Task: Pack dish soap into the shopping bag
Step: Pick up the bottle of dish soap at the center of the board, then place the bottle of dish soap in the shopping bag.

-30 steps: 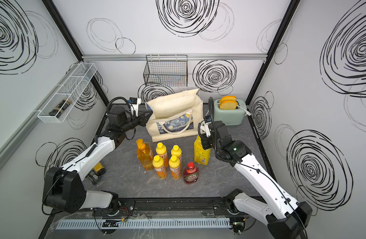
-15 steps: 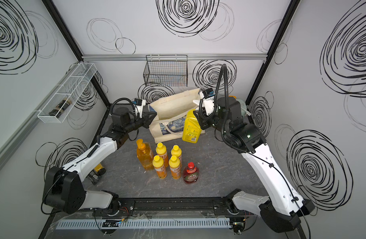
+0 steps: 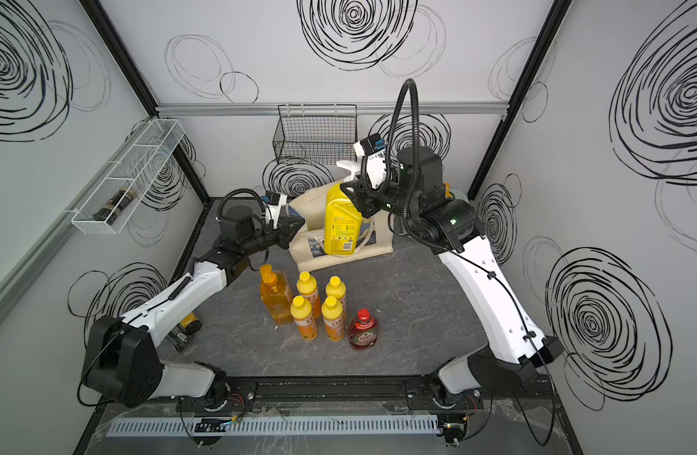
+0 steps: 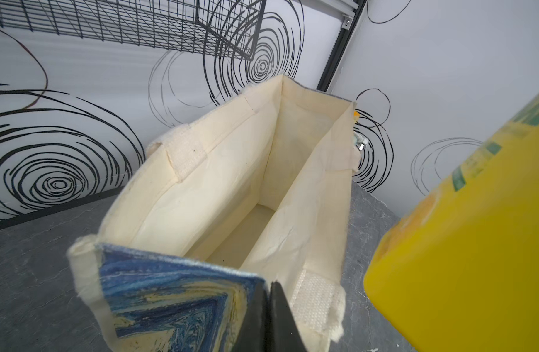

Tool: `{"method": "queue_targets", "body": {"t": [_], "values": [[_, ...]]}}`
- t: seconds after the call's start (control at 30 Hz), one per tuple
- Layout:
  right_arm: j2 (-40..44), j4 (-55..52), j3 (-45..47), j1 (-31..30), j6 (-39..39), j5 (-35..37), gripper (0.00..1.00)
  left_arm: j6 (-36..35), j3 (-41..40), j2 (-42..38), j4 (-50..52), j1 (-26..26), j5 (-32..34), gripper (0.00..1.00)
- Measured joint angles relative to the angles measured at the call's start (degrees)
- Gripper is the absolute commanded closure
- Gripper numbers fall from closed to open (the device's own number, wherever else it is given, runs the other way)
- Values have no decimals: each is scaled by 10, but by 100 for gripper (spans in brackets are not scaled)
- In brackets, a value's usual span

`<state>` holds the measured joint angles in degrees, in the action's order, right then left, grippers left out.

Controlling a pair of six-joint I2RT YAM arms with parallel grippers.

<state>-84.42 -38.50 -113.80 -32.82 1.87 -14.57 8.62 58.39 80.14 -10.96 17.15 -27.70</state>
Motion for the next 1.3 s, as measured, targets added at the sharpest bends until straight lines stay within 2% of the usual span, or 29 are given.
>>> {"method": "queue_targets", "body": {"t": [0.47, 0.73, 0.97, 1.13, 1.3], "values": [[-125, 102, -64, 31, -20, -48, 100, -8, 1, 0, 10, 1, 1, 92], [-185, 159, -62, 46, -34, -79, 100, -10, 5, 0, 17, 1, 0, 92], [-182, 240, 44, 46, -47, -129, 100, 8, 19, 5, 22, -26, -11, 93], [-184, 230, 97, 45, -61, -136, 100, 26, 48, 24, 22, -43, -28, 93], [-184, 216, 108, 38, -75, -133, 100, 40, 73, 47, 21, -35, -47, 93]]}}
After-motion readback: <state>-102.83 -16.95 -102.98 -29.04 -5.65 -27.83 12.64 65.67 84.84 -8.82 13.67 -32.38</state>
